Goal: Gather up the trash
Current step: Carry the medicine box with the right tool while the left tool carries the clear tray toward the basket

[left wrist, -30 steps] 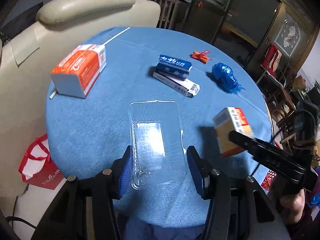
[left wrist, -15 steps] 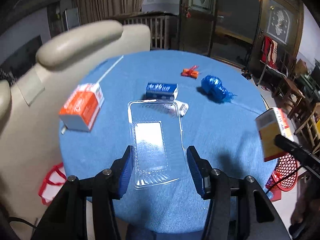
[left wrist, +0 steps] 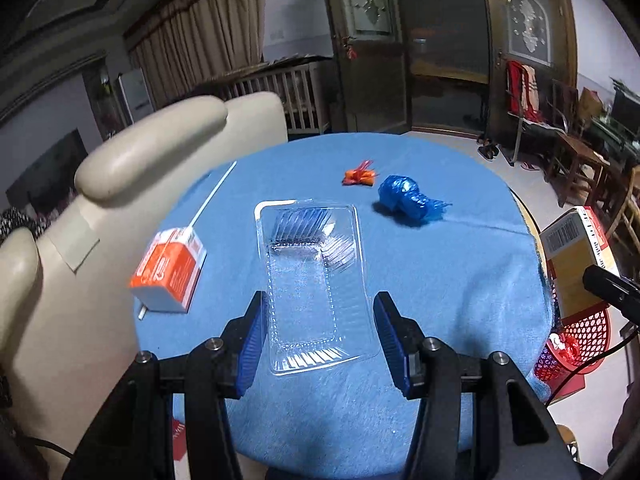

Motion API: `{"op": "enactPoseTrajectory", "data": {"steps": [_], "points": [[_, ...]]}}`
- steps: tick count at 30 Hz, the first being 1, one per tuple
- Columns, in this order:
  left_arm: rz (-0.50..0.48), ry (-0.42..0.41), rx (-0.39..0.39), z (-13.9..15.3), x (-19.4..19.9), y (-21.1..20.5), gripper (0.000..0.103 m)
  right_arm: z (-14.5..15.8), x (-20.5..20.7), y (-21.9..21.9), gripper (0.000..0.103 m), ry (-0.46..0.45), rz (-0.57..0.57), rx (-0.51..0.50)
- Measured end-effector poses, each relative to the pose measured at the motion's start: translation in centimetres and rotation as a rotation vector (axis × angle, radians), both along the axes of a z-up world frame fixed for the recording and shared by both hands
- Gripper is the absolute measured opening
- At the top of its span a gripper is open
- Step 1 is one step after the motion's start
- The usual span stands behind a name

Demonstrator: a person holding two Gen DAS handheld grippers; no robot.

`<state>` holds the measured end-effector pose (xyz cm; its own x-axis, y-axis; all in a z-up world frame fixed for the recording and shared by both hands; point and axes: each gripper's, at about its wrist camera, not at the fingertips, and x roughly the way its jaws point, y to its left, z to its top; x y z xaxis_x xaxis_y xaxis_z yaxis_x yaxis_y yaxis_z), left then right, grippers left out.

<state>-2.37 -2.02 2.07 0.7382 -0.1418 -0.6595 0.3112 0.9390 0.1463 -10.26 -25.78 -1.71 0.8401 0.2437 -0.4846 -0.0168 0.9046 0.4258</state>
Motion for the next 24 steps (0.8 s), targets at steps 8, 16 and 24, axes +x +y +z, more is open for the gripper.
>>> {"op": "enactPoseTrajectory", "data": {"steps": [8, 16, 24], "points": [[-0.047, -0.043, 0.036, 0.9, -1.1, -2.6, 0.055, 0.1, -2.1, -1.8, 0.050, -0.025, -0.034, 0.009], [-0.093, -0.072, 0.062, 1.3, -2.0, -5.1, 0.055, 0.2, -4.3, -3.6, 0.050, -0.051, -0.063, 0.006], [-0.139, -0.084, 0.086, 1.4, -2.5, -7.1, 0.055, 0.0, -5.8, -5.4, 0.050, -0.065, -0.108, 0.023]]}}
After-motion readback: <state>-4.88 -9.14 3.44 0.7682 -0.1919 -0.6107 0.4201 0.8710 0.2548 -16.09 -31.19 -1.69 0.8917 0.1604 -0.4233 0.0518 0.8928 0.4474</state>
